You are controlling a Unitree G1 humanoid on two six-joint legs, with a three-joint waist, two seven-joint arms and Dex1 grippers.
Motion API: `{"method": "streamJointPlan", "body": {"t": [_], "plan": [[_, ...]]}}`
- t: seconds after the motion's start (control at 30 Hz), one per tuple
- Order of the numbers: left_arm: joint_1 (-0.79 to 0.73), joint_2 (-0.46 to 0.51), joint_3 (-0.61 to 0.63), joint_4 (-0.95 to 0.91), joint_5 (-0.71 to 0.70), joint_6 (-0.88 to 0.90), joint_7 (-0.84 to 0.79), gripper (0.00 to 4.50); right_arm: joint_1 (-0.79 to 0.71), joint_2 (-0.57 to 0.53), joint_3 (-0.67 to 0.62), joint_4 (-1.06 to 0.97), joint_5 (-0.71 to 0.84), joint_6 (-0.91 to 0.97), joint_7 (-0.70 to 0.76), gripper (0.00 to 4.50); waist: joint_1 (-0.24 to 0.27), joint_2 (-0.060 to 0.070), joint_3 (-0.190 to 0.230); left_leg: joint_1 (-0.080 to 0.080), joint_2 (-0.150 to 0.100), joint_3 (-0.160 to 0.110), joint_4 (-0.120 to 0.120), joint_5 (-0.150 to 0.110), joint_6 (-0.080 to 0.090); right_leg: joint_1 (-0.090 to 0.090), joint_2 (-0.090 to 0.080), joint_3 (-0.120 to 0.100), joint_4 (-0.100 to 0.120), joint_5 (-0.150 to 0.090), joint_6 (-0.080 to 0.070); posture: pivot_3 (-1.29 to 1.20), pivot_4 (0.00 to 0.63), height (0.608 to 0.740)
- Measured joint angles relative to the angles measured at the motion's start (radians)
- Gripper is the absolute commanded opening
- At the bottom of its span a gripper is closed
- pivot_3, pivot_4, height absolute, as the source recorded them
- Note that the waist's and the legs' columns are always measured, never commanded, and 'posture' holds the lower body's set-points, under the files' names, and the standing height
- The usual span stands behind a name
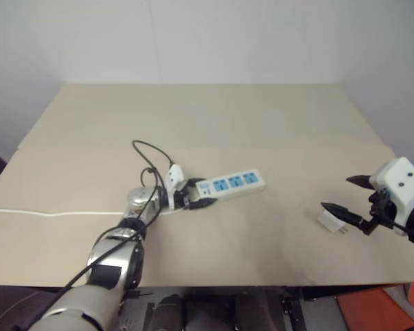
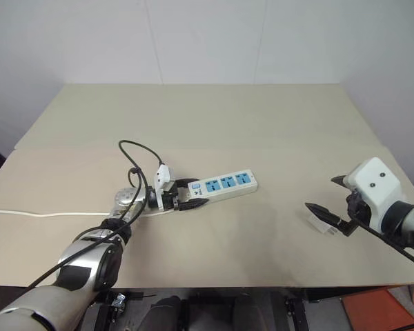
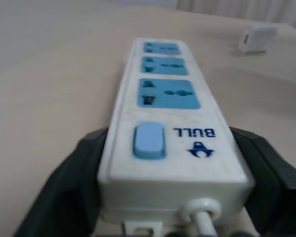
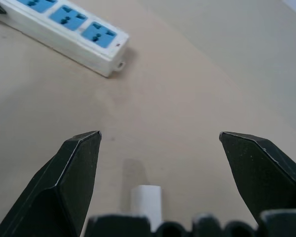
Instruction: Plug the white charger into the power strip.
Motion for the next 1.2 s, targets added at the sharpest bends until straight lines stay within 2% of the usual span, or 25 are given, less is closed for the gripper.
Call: {"method": "streamJointPlan", "body": {"t": [0.17,0.27,0.33,0.4,0.5,0.57,0.73,0.83,1.0,1.2], "plan": [[0.007,0.003,0.003,-0.006,0.000,-0.008,-0.006,3.30,-0.029,-0.026,0.034,0.009,0.002,0.009,0.005,4.50,-0.005,0.000,0.000,0.000,0.000,0.000,0.000,0.000,0.000,0.000,0.000,0.000,0.000,0.000,0.000,0.00,0.150,0.740],[0.011,0.014,0.004,-0.014,-0.003,-0.008,-0.069,3.30,-0.077,-0.128,0.099,0.024,0.008,0.067,0.033,4.50,-0.010,0.000,0.000,-0.001,0.000,0.000,0.000,0.000,0.000,-0.001,0.000,0.000,0.000,0.000,0.000,0.00,0.150,0.740],[0.017,0.024,0.005,-0.027,-0.011,-0.007,-0.126,3.30,-0.180,-0.218,0.182,0.058,0.041,0.134,0.083,4.50,-0.015,0.000,0.000,0.000,0.000,0.001,0.000,0.000,0.000,-0.001,0.000,0.001,0.000,0.000,0.000,0.00,0.150,0.740],[0.025,0.026,0.003,-0.043,-0.019,0.011,-0.193,3.30,-0.316,-0.261,0.263,0.095,0.075,0.203,0.116,4.50,-0.015,0.000,0.000,0.000,0.001,0.000,0.000,0.000,0.000,-0.001,0.000,0.000,0.000,0.000,0.000,0.00,0.150,0.740],[0.043,0.035,-0.007,-0.081,-0.032,0.037,-0.285,3.30,-0.530,-0.275,0.474,0.164,0.076,0.337,0.136,4.50,-0.014,0.000,0.000,-0.002,0.002,0.000,0.000,0.000,0.000,-0.003,0.001,0.000,0.000,0.000,-0.001,0.00,0.150,0.740],[0.062,0.046,-0.027,-0.121,-0.043,0.041,-0.316,3.30,-0.682,-0.251,0.658,0.234,0.028,0.427,0.135,4.50,-0.014,0.000,0.000,-0.004,0.001,0.000,0.001,0.000,0.000,-0.005,0.001,0.000,0.000,0.000,-0.001,0.00,0.150,0.740],[0.110,0.042,-0.059,-0.220,-0.082,0.056,-0.330,3.30,-0.910,-0.172,0.987,0.385,-0.085,0.538,0.165,4.50,-0.006,0.001,-0.001,-0.015,0.001,0.000,0.003,0.000,0.000,-0.017,0.000,0.000,0.004,0.001,-0.002,0.00,0.150,0.740],[0.133,0.042,-0.063,-0.261,-0.086,0.057,-0.327,3.30,-0.959,-0.152,1.090,0.443,-0.128,0.544,0.202,4.50,-0.002,0.002,-0.001,-0.019,0.001,0.000,0.006,0.000,0.000,-0.020,0.000,-0.001,0.004,0.001,-0.002,0.00,0.150,0.740],[0.163,0.049,-0.062,-0.302,-0.087,0.054,-0.304,3.30,-0.976,-0.154,1.177,0.501,-0.188,0.542,0.252,4.50,-0.002,0.003,-0.002,-0.019,0.001,-0.001,0.009,0.000,0.001,-0.019,0.000,-0.001,0.004,0.001,-0.001,0.00,0.150,0.740],[0.184,0.054,-0.059,-0.324,-0.099,0.055,-0.282,3.30,-0.972,-0.156,1.187,0.555,-0.228,0.536,0.262,4.50,-0.007,0.006,-0.004,-0.019,0.001,0.000,0.010,0.000,0.001,-0.019,0.000,-0.001,0.005,0.001,-0.001,0.00,0.150,0.740]]}}
